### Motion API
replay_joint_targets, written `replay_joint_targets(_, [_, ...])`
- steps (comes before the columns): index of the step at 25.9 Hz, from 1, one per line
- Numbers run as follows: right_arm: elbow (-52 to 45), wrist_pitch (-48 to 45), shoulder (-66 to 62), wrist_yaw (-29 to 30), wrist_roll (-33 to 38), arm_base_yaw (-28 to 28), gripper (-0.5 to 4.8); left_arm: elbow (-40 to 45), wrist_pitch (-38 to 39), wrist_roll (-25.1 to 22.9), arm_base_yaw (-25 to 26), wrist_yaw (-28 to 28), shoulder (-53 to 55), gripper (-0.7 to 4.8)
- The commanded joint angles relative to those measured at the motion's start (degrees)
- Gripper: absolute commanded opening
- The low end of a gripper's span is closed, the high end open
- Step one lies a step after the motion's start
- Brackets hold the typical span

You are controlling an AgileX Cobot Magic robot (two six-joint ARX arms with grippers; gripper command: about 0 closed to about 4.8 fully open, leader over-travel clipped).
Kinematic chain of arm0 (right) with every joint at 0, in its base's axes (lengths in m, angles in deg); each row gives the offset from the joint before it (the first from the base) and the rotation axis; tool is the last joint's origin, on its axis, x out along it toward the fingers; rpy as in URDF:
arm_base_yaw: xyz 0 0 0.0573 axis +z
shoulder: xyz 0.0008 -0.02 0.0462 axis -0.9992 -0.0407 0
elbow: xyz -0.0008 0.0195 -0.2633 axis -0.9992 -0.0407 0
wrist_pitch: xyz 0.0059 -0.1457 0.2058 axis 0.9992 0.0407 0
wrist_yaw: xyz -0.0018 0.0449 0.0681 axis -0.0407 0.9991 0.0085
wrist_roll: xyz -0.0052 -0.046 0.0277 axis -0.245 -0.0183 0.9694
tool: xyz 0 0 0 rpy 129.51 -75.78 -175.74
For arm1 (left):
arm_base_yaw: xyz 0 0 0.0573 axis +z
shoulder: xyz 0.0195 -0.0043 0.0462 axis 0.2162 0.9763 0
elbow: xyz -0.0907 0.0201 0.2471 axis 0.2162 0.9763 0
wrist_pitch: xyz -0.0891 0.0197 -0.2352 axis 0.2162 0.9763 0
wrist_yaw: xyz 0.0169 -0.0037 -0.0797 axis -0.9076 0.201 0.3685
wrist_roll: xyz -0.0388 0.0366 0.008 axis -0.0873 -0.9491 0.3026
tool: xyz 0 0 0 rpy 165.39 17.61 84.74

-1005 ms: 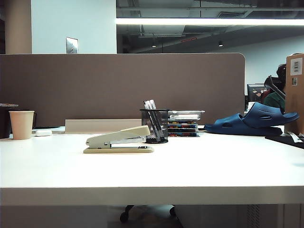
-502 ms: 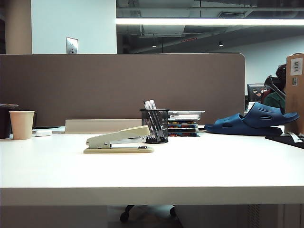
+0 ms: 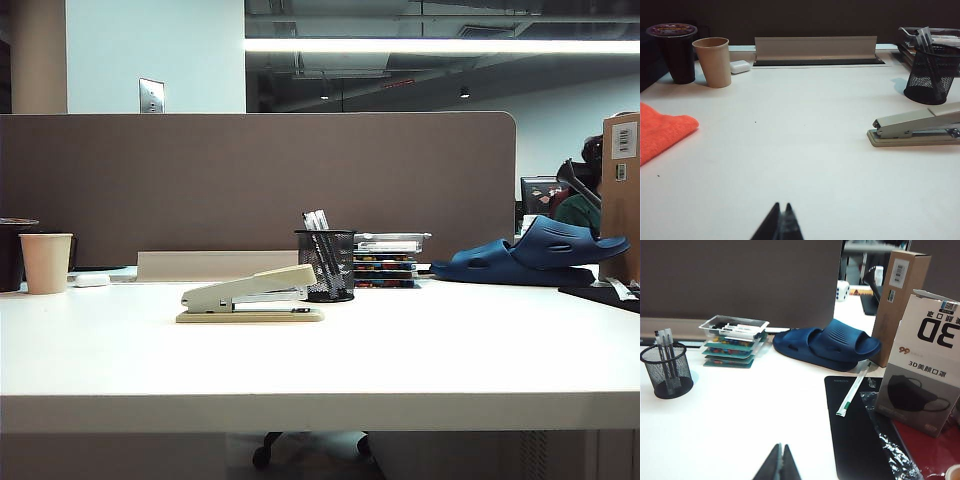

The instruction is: Press the stapler down.

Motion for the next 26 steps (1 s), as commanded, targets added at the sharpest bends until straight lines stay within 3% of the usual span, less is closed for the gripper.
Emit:
replay_joint_targets(1, [-4.7, -3.3, 4.8, -0.1, 0.3, 0.1, -0.09, -0.3, -0.8, 0.0, 0.0, 0.3, 0.0, -0.06])
replay_joint_targets(8, [-15.0, -6.1, 17.9, -0.2, 1.0, 0.1, -0.09, -0.3, -0.8, 0.0, 0.0, 0.7, 0.0, -0.06])
replay_joint_targets(16, [-16.4, -8.5, 17.4, -2.1, 1.1, 0.1, -0.09, -0.3, -0.7, 0.0, -0.1, 0.7, 0.0, -0.06])
replay_joint_targets(26, [-25.5, -18.7, 17.4, -2.5, 1.1, 0.1, -0.09, -0.3, -3.3, -0.1, -0.1, 0.7, 0.0, -0.06])
